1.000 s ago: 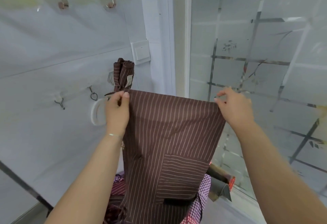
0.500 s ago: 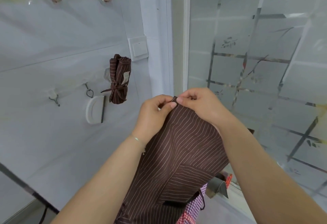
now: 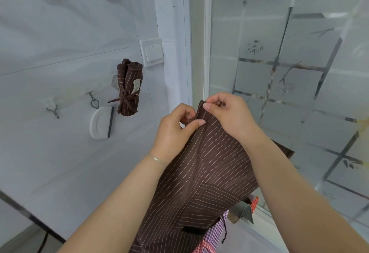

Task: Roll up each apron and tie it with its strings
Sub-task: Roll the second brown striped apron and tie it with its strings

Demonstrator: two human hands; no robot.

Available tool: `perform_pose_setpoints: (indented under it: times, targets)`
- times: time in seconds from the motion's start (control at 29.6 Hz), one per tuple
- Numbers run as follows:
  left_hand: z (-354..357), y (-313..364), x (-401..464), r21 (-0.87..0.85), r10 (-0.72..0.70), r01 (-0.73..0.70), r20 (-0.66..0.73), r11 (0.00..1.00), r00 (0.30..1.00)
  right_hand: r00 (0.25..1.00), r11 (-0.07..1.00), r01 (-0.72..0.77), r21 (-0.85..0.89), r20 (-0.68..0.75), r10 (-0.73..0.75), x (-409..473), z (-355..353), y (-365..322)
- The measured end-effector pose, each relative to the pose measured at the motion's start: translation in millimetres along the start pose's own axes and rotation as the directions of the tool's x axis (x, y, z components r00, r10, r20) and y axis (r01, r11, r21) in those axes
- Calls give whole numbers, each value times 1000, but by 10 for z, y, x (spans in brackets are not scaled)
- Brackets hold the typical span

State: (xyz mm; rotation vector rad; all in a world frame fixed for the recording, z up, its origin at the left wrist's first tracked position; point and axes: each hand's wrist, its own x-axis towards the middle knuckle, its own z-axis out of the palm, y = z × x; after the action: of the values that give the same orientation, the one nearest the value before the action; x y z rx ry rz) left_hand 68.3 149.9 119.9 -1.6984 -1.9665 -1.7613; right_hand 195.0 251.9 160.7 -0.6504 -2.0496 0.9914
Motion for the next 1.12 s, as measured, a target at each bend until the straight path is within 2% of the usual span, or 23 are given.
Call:
perform_pose_setpoints:
  times: [0.1,0.24,0.3,0.37,0.44,0.54,0.61,0.71,0.84,0.91,0.95,1.01,1.12]
  targets:
    - [11,-31,-58,94,10,-14,52,995,999,998,1000,30,6,-62,-29,84,-65,1]
    - [22,-121,-159,172,-56,59,-23,983,998,988,999,32,16,-148,-30,206,-162,19]
    - [22,-210,-194,241,-69,71,-17,968,997,984,999,31,28,-178,-26,262,-192,40]
    - [14,-309,-225,283,-58,52,14,958,998,979,998,38,41,-201,-29,310,-207,56]
    - [-8,-387,-250,252,-62,50,38,966,997,976,998,49,39,-216,-39,344,-205,61]
    - [-47,-443,-293,265,-143,94,175,960,974,968,998,55,27,-245,-47,386,-181,83]
    - [-74,-484,-337,357,-245,129,303,925,921,959,999,46,24,-280,-37,414,-173,98]
    - [-165,-603,-443,505,-414,159,446,848,793,941,999,33,21,-337,-24,415,-168,120]
    - [-383,-780,-683,641,-575,161,514,751,637,890,999,-31,23,-455,38,357,-200,287]
    - [-545,-841,-784,692,-613,139,505,708,607,849,996,-68,50,-522,84,300,-213,412]
    - [-635,-838,-805,693,-610,147,488,706,624,827,993,-91,74,-551,117,277,-226,489]
    - [-862,-820,-827,589,-580,271,431,761,692,769,976,-158,149,-602,217,201,-244,665]
    - [-1177,-654,-828,178,-549,523,384,833,743,668,933,-227,278,-653,357,50,-296,957]
